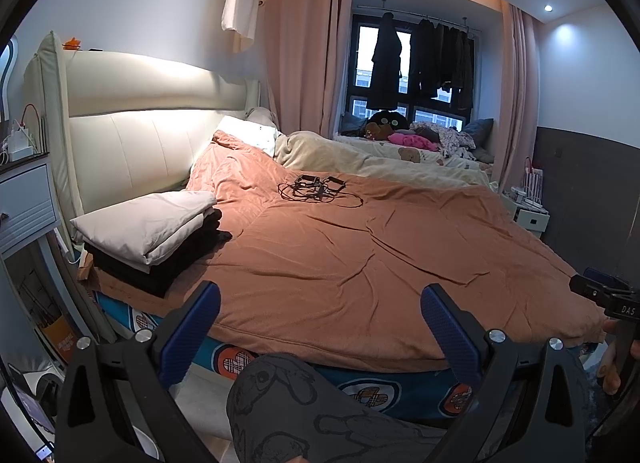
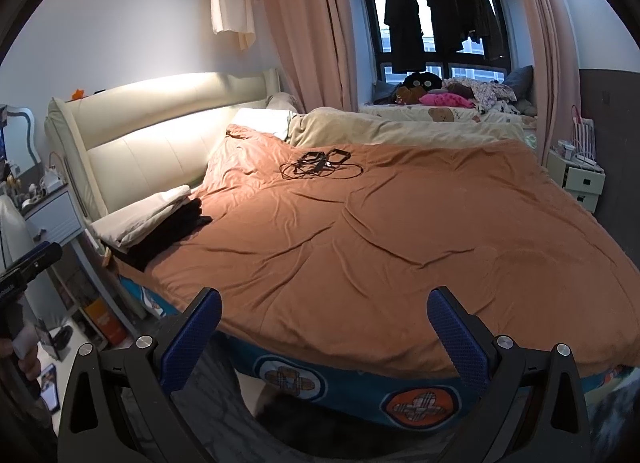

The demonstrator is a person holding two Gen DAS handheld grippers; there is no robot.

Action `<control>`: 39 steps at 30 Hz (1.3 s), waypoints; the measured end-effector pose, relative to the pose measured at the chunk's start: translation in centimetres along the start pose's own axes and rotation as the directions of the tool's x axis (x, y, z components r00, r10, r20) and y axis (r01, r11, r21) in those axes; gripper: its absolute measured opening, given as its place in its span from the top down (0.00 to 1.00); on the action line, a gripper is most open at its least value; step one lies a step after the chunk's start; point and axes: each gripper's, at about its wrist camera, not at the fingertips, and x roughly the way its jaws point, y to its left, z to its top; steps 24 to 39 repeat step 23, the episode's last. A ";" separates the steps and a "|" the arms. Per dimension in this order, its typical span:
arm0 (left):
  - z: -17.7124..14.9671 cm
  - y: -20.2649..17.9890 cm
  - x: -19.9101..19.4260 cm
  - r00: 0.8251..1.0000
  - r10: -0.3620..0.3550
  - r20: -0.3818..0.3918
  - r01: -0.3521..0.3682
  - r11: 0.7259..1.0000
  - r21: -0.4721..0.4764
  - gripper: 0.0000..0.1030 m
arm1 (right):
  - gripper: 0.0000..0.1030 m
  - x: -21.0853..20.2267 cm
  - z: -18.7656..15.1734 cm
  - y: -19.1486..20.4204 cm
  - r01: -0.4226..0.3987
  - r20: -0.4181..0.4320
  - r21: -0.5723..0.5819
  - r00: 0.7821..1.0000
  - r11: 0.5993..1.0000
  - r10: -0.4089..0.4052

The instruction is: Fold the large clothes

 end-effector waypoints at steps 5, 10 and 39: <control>0.0 -0.1 -0.1 1.000 -0.005 0.003 0.005 1.000 0.000 0.01 | 0.00 0.0 -0.1 0.0 0.002 0.000 0.007 1.000 1.000 -0.002; 0.0 -0.3 -0.2 1.000 -0.010 0.006 0.010 1.000 0.011 0.01 | 0.00 0.1 -0.2 -0.2 0.005 -0.003 0.010 1.000 1.000 -0.005; 1.0 -1.2 1.8 1.000 -0.003 0.011 0.003 0.999 0.034 0.01 | 0.00 1.7 0.4 -0.9 0.013 -0.010 0.021 1.000 1.000 -0.013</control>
